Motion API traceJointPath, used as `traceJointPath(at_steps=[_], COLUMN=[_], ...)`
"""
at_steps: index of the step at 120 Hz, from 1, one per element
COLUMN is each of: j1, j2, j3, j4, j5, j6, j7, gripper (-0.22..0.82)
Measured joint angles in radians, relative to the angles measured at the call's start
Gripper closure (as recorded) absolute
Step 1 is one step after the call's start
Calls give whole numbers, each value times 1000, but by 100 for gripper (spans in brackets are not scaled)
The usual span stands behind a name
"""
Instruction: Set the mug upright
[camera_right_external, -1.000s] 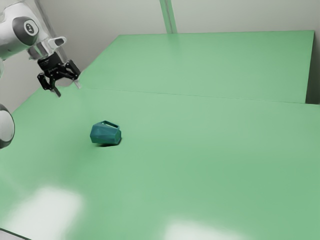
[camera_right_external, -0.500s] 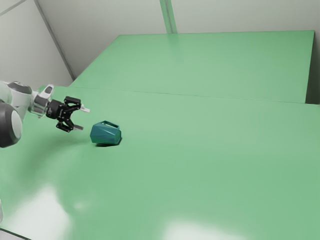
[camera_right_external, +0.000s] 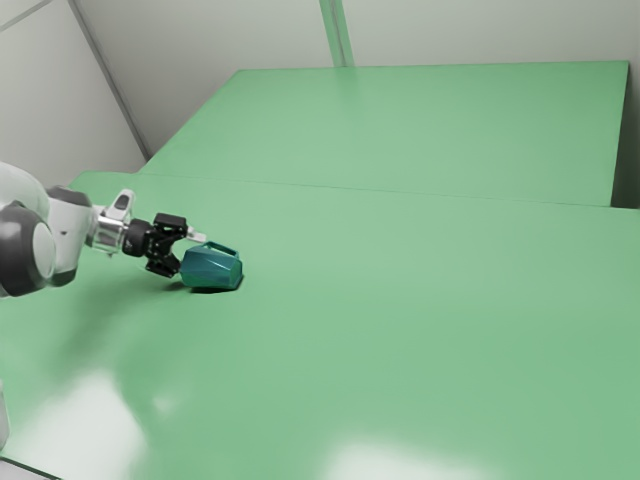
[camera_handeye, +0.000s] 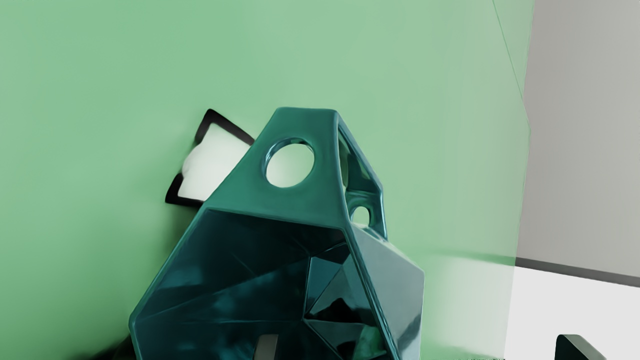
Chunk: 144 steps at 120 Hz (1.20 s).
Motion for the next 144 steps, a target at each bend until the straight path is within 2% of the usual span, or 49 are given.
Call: traceJointPath(at_steps=[12, 34, 43, 52, 76, 100, 106, 120, 144], j1=[-6, -7, -7, -7, -8, -21, -37, -106, -238], j2=[2, 0, 0, 0, -3, -20, -32, -59, -59], j3=[-2, -2, -2, -2, -8, -33, -39, -60, -81], j4=[-3, -3, -3, -5, -3, 9, 46, 185, 231], j5=[-15, -26, -27, -29, -57, -85, -62, 215, 770], j6=[8, 17, 18, 19, 12, -3, 0, 55, 225], j7=[33, 78, 92, 104, 130, 143, 140, 118, 49], gripper=[1, 45, 57, 64, 73, 76, 77, 77, 78])
